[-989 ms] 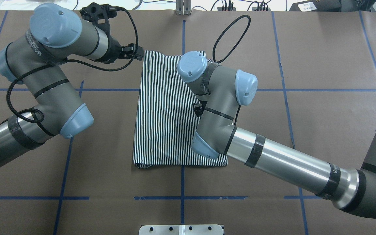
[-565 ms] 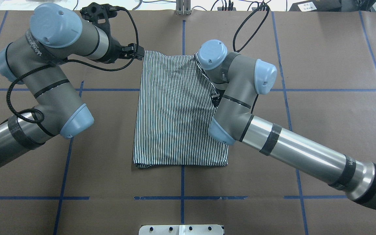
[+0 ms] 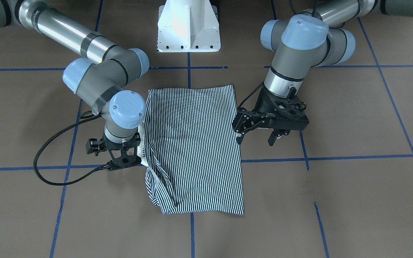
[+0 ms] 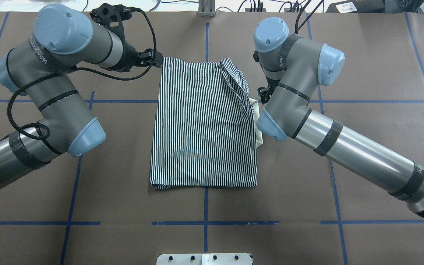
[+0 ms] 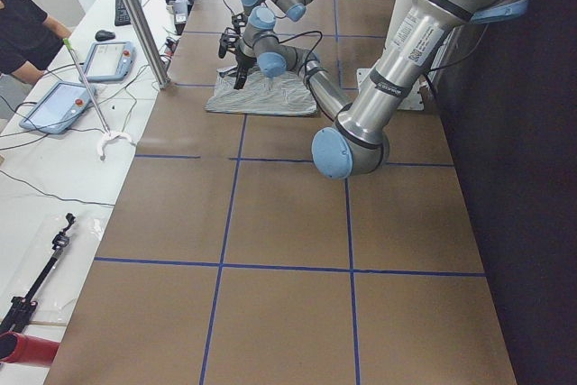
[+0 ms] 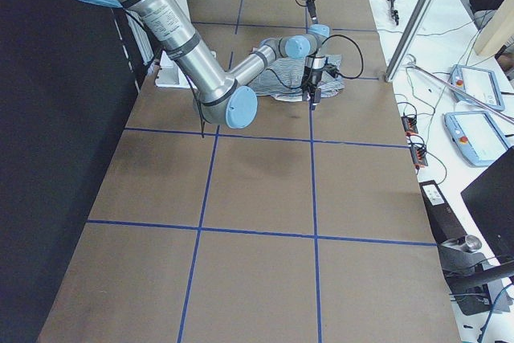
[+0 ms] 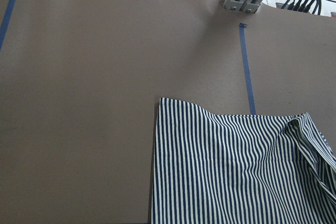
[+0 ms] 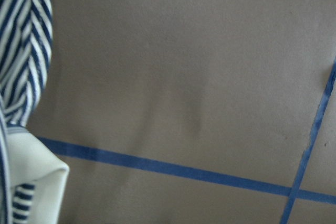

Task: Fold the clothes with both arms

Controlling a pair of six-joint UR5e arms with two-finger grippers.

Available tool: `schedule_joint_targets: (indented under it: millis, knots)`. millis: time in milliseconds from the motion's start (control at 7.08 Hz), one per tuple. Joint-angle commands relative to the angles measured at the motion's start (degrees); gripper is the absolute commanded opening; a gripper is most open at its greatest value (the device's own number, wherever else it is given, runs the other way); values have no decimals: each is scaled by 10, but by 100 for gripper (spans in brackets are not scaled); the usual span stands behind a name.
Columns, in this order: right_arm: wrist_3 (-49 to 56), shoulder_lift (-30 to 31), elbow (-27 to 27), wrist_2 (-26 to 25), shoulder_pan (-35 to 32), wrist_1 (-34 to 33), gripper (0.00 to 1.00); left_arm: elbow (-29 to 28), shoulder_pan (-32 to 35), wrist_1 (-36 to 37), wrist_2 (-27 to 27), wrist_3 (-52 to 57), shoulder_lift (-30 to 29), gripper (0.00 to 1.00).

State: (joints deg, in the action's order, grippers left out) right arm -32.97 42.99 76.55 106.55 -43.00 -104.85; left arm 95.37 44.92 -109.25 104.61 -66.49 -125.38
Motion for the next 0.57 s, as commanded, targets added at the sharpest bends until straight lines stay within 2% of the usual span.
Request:
schedule_joint_targets:
  millis: [0,141,424]
  knots:
    - [-31,-80,-86,2,-2,63,100,1,0,0,1,2,0,100]
    - [-60,-116,-153,2,3,120,100,0,2,-1,1,5,0,100]
    - [-73,-135,-186,-2,20,143,100,-1,2,-1,1,6,1,100]
